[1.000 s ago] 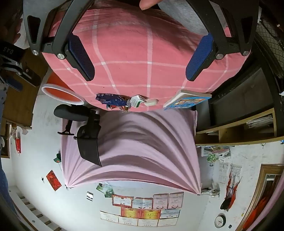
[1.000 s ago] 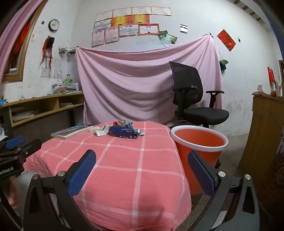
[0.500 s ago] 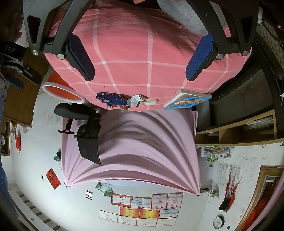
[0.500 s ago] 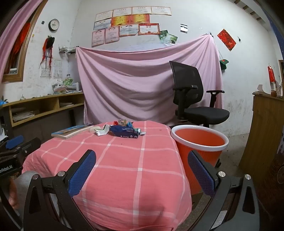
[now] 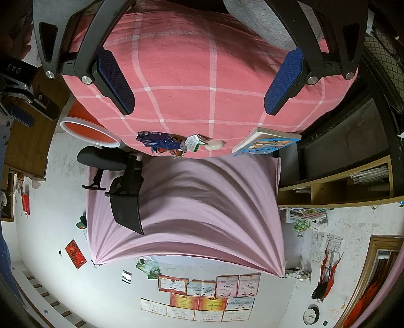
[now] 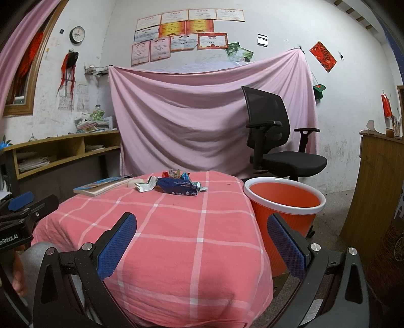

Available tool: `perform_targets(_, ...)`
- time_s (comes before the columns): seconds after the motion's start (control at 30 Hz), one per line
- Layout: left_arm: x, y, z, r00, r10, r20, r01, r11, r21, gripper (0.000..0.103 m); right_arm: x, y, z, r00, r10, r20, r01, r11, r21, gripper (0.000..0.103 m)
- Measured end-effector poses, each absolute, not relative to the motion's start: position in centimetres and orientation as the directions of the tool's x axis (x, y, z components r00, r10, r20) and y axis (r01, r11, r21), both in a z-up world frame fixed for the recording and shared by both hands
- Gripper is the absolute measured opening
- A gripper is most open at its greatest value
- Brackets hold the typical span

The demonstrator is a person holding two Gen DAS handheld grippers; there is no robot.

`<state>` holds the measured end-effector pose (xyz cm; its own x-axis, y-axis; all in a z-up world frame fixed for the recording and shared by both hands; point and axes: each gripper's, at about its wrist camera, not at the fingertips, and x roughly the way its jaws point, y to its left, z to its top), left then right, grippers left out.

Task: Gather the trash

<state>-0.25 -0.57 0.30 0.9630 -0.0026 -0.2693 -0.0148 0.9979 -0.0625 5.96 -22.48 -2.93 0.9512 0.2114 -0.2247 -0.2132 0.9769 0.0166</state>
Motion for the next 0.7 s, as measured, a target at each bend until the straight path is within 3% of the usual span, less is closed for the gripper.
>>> perform_targets(0.7,-0.22,-0.02,0.41,0.963,-0.001,-0.27,-0.017,0.998,-0.065,0.1,5.92,-22.4,-2.93,0.951,0.21,-0.225,-0.212,0.977,0.015,0.103)
